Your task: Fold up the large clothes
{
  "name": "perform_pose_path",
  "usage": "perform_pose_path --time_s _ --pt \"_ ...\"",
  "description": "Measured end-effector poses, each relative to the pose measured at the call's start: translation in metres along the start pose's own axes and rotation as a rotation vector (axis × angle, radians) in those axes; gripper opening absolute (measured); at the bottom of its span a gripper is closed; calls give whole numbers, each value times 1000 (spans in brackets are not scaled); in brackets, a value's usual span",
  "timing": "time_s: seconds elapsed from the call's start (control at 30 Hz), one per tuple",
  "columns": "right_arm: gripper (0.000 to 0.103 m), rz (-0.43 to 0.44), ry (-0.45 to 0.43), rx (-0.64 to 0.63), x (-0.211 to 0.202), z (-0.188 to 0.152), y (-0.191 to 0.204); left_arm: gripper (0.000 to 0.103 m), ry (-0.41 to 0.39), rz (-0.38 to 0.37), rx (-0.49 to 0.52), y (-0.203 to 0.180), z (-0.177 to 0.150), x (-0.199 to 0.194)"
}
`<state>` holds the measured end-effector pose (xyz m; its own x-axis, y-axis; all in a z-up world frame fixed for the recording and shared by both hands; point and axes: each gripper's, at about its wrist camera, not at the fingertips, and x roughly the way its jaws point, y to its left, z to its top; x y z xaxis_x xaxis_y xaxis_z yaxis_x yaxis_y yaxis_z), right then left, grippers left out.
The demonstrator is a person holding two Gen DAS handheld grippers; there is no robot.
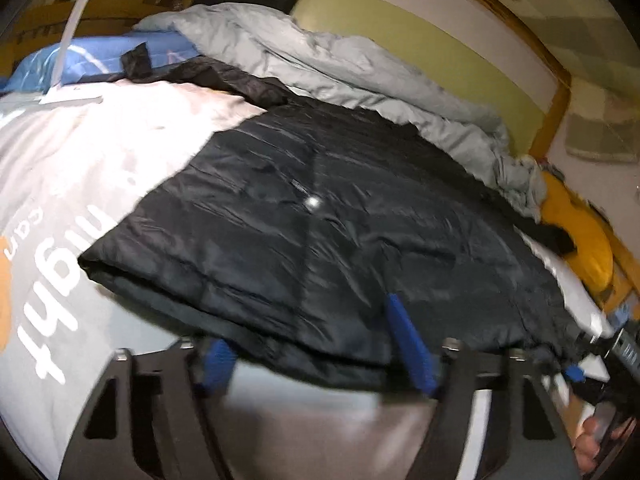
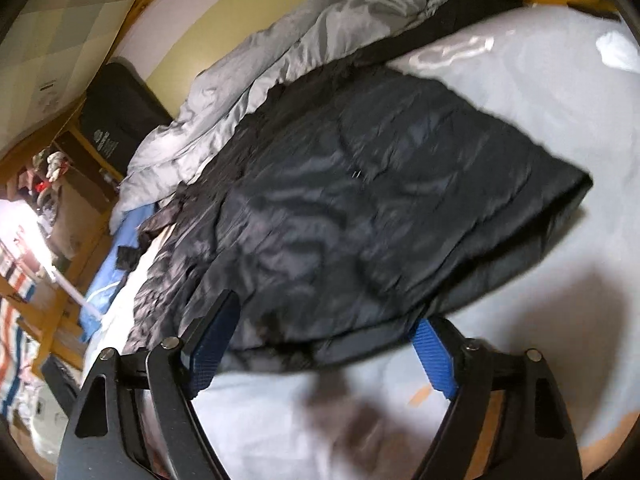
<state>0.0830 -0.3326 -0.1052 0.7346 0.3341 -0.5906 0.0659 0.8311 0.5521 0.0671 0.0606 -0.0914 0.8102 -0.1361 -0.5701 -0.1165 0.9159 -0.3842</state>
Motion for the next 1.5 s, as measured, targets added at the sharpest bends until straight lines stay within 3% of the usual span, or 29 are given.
perform_pose_path --time_s 0.03,0.07,0.1,0.13,0.3,0.47,0.63,0.7,0.77,0.87,0.97,1.0,1.03,1.07,1.13,1.17,1.23,1.3,1.33,1.4,1.5 --pt "64 -29 -7 -16 0 2 0 27 -3 -12 -20 6 2 1" --pt "56 -73 -15 -39 0 3 1 12 1 -39 -54 13 4 1" --pt "27 -122 -28 -55 -1 5 1 8 12 -86 -105 23 5 1" --pt "5 -169 -39 -60 -3 6 0 8 9 -112 -132 26 8 -1" --pt "4 -122 -67 -75 -34 17 5 7 -90 -83 -19 1 24 -49" --pt "5 -149 -76 -193 -77 32 35 7 -43 -23 100 -27 43 -70" --pt "6 -213 -92 -350 -66 62 69 8 51 17 200 -50 96 -30" --pt "7 -228 -77 -402 -40 84 79 8 154 18 136 -44 122 9" --pt "8 -181 9 -384 0 111 75 10 222 58 83 -36 139 48" --pt "10 -149 127 -303 60 137 53 11 276 58 96 -34 139 87" --pt "13 -157 140 -304 89 140 42 15 244 32 173 -35 132 101" --pt "21 -162 127 -319 91 139 41 19 236 26 192 -35 129 103" --pt "26 -173 114 -335 92 139 41 27 227 22 207 -35 128 104" --pt "42 -187 101 -350 91 140 43 35 219 25 213 -33 128 104" --pt "88 -192 64 -373 81 144 44 86 180 28 216 -31 131 96" --pt "95 -188 18 -379 71 147 45 92 136 20 213 -31 133 88" --pt "97 -174 -56 -380 51 151 44 94 28 -18 216 -27 137 65" --pt "98 -160 -76 -382 37 156 43 96 -14 -55 227 -27 141 49" --pt "98 -161 -86 -382 29 160 42 103 -25 -63 235 -27 145 42" --pt "103 -179 -132 -380 14 167 36 103 -57 -40 249 -24 151 31" --pt "102 -272 -145 -375 8 177 23 103 -60 24 270 -15 157 30"
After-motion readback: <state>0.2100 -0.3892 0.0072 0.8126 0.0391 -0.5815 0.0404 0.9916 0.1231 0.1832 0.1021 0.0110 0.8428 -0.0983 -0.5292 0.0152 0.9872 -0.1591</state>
